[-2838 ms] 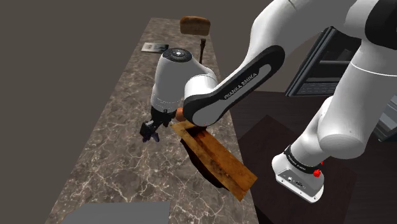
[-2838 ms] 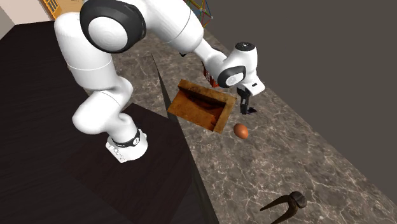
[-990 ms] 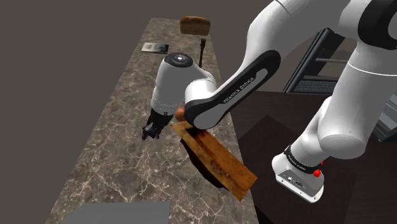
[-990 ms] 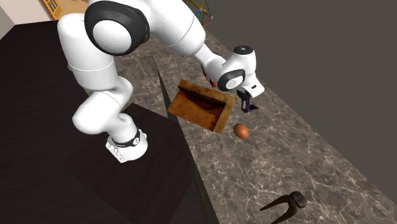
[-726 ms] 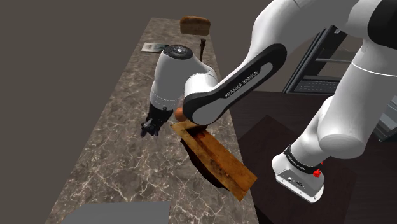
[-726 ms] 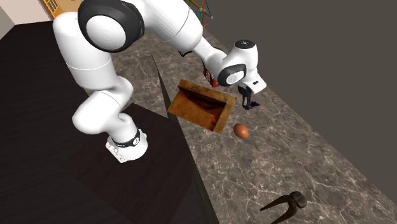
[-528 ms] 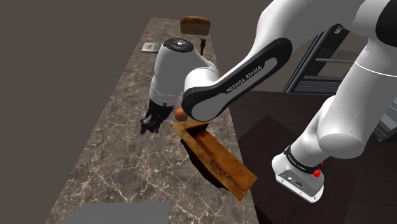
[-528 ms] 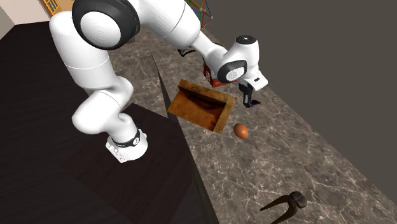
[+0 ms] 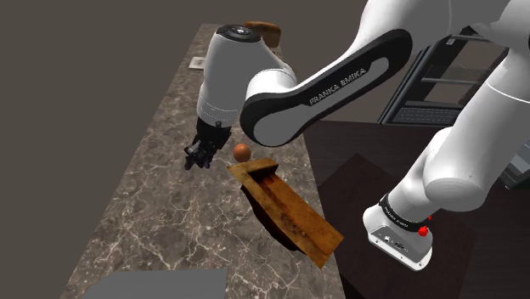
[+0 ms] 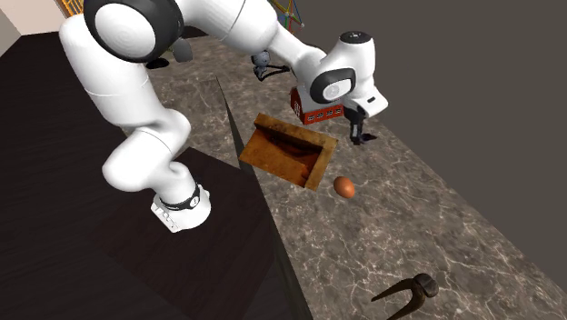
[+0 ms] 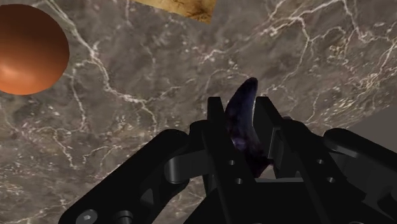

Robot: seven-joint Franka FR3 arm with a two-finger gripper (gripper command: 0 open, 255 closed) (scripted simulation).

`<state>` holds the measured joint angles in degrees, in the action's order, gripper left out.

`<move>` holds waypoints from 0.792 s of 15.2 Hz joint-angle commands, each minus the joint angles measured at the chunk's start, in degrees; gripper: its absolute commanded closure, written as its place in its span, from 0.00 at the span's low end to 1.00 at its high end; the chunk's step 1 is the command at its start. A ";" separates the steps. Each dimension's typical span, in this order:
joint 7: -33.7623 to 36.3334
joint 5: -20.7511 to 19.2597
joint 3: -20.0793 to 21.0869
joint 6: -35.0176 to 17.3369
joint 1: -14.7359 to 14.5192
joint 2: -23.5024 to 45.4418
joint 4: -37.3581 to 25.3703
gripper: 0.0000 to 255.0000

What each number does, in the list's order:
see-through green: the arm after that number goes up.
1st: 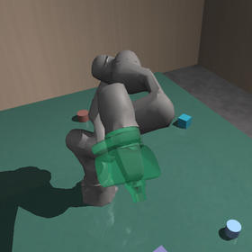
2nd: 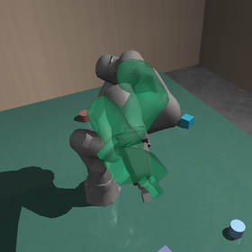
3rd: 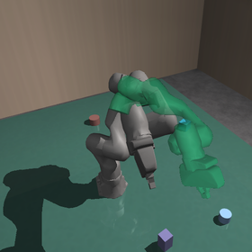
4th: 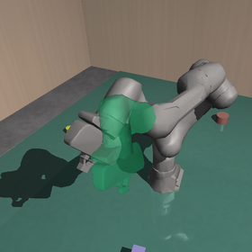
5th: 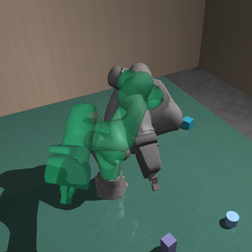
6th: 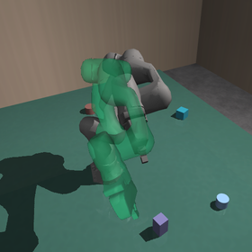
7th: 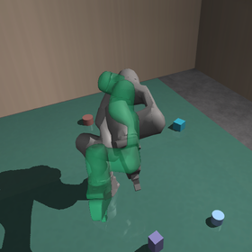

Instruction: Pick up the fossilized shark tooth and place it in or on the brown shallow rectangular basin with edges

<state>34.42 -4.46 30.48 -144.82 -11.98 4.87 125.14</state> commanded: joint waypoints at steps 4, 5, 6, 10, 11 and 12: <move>-1.49 2.12 0.24 3.58 0.27 -2.26 -1.64 1.00; -1.75 2.49 0.26 4.31 0.31 -2.69 -2.02 1.00; -1.99 2.84 0.27 5.05 0.34 -3.11 -2.40 1.00; -2.85 4.07 0.25 8.02 0.45 -4.63 -4.07 1.00; -3.03 4.34 0.23 8.76 0.47 -4.98 -4.52 1.00; -3.20 4.59 0.21 9.51 0.49 -5.31 -4.98 1.00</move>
<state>31.37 -0.02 30.72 -135.98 -11.52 -0.28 120.67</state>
